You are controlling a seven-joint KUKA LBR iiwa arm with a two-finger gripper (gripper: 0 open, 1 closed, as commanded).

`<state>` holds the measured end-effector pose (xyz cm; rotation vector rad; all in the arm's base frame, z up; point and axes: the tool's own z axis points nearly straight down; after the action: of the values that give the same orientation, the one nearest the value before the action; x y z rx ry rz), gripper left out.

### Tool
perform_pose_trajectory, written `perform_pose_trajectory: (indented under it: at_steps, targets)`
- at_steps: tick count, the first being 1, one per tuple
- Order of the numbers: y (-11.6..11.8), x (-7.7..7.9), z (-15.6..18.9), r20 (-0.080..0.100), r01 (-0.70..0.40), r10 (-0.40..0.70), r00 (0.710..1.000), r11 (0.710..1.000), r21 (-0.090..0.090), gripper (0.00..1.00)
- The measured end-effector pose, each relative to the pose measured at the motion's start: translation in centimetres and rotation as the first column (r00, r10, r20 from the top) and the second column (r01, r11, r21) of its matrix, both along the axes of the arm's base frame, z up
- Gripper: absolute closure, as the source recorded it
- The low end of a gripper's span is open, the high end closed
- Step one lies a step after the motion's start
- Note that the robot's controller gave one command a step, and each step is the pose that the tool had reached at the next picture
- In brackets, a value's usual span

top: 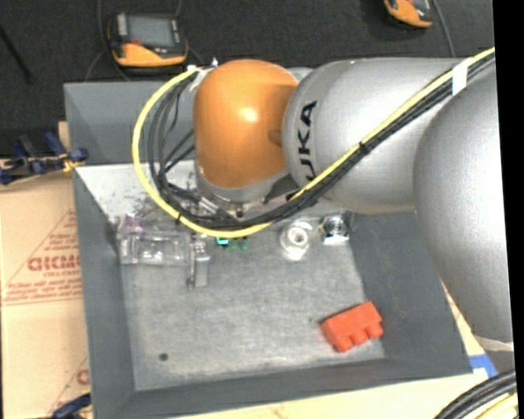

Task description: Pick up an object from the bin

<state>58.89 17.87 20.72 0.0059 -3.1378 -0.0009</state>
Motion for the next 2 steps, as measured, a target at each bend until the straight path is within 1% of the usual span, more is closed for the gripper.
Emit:
perform_pose_trajectory:
  at_steps: [1,2]
  targets:
    - [-0.8,3.6,2.4,0.013,-0.015,0.015,1.000,1.000,0.000,0.00]
    - [0.3,4.4,-14.0,0.004,0.025,-0.025,1.000,1.000,0.000,0.00]
